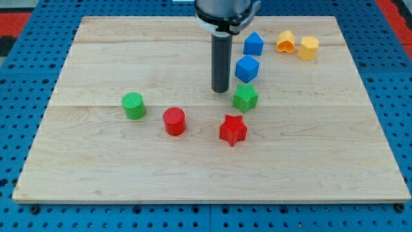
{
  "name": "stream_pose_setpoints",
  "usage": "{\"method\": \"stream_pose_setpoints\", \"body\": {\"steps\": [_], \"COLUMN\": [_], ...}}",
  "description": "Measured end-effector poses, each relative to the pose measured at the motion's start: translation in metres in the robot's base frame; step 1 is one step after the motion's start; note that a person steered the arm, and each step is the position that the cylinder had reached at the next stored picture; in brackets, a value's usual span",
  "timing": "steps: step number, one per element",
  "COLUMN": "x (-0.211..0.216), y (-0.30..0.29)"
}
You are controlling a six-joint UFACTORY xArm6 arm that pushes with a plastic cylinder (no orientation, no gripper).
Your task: Keep the red star diagonally at the bottom right side of the red circle
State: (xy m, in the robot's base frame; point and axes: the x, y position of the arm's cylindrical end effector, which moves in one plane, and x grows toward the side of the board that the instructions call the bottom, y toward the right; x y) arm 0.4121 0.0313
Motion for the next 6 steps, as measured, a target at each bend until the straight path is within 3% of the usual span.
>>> {"method": "stream_pose_setpoints", "body": {"steps": [1, 3, 5, 6], "x": [0.012, 0.026, 0.096, 0.107], "y": [0.026, 0.024, 0.028, 0.03]}}
